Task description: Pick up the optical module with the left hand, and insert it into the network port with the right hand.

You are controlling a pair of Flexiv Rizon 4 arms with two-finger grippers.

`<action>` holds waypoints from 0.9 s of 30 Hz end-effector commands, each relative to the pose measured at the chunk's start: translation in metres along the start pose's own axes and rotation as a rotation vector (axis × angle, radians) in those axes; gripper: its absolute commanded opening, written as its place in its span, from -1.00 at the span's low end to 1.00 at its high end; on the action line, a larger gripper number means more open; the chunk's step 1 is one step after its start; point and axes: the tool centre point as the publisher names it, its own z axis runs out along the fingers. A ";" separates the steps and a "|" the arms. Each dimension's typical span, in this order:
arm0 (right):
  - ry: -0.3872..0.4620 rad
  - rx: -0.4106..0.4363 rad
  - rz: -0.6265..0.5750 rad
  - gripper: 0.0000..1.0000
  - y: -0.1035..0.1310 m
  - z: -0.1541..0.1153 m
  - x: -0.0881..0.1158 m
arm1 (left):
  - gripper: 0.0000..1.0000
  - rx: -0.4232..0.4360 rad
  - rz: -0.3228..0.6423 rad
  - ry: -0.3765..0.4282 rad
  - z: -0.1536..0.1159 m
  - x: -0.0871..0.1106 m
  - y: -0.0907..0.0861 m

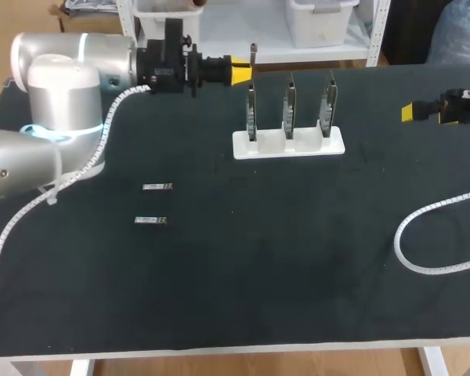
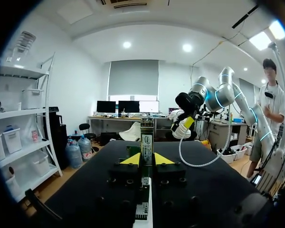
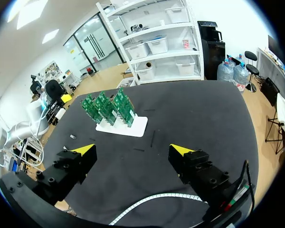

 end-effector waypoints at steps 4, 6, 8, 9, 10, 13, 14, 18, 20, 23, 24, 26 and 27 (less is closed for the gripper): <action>0.000 0.000 0.000 1.00 0.000 0.000 0.000 | -1.00 0.010 0.005 0.002 0.001 -0.001 0.011; 0.000 0.000 0.000 1.00 0.000 0.000 0.000 | -1.00 0.006 0.005 0.003 0.001 -0.001 0.013; 0.000 0.000 0.000 1.00 0.000 0.000 0.000 | -1.00 -0.006 0.000 0.002 0.000 -0.001 0.015; 0.000 0.000 0.000 1.00 0.000 0.000 0.000 | -1.00 -0.013 -0.004 0.001 0.000 -0.001 0.016; 0.000 0.000 0.000 1.00 0.000 0.000 0.000 | -1.00 -0.017 -0.009 -0.002 0.000 -0.001 0.016; 0.000 0.000 0.000 1.00 0.000 0.000 0.000 | -1.00 -0.023 -0.016 -0.003 0.001 0.000 0.017; 0.000 0.000 0.000 1.00 0.000 0.000 0.000 | -1.00 -0.023 -0.017 -0.003 0.001 0.000 0.017; 0.000 0.000 0.000 1.00 0.000 0.000 0.000 | -1.00 -0.021 -0.019 -0.002 0.002 0.001 0.017; 0.000 0.000 0.000 1.00 0.000 0.000 0.000 | -1.00 -0.017 -0.032 -0.010 0.002 0.001 0.016; 0.000 0.000 0.000 1.00 0.000 0.000 0.000 | -1.00 -0.018 -0.038 -0.016 0.002 0.000 0.016; 0.000 0.000 0.000 1.00 0.000 0.000 0.000 | -1.00 -0.017 -0.037 -0.016 0.002 -0.001 0.016; 0.000 0.000 0.000 1.00 0.000 0.000 0.000 | -1.00 -0.015 -0.032 -0.013 0.002 -0.001 0.014; 0.000 0.000 0.000 1.00 0.000 0.000 0.000 | -1.00 -0.014 -0.030 -0.011 0.002 -0.001 0.014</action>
